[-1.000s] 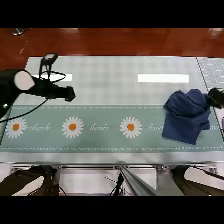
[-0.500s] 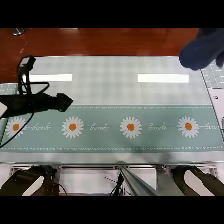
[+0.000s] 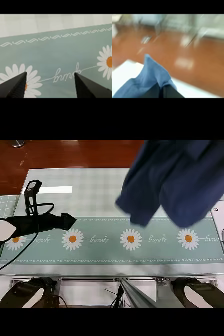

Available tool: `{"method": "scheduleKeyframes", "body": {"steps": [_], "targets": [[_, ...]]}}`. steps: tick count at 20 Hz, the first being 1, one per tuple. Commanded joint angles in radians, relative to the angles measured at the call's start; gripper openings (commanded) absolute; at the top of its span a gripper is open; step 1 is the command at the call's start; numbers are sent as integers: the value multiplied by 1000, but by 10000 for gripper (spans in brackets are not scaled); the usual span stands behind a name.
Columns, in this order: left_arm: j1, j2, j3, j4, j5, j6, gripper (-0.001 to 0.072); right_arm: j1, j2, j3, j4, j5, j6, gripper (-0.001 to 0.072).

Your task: Fold the shirts.

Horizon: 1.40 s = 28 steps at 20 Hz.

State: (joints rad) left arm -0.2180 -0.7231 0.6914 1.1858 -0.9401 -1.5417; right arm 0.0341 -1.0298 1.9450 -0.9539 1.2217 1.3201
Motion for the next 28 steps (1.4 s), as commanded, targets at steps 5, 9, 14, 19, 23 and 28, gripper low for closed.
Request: {"method": "scheduleKeyframes", "body": {"steps": [5,9,14,19,23,28], "targets": [[-1,2,-7,-2,16,0,707,411,-14,-572,-22,-57,43,18],[-1,0,-7,-1,17,0,707,546,-98,-890,12,-395,210,19],[-1,-6,-11,-2,8,0,707,595,-241,-892,106,-438,195,649],[0,-5,-11,0,-162,2,707,187,-144,-753,1,-142,141,619],[0,-6,-128,-93,-166,-1,707,-241,35,-874,-219,-41,159,618],[0,-17,-356,-309,-16,6,707,-490,218,-1325,-43,-113,103,618]]}}
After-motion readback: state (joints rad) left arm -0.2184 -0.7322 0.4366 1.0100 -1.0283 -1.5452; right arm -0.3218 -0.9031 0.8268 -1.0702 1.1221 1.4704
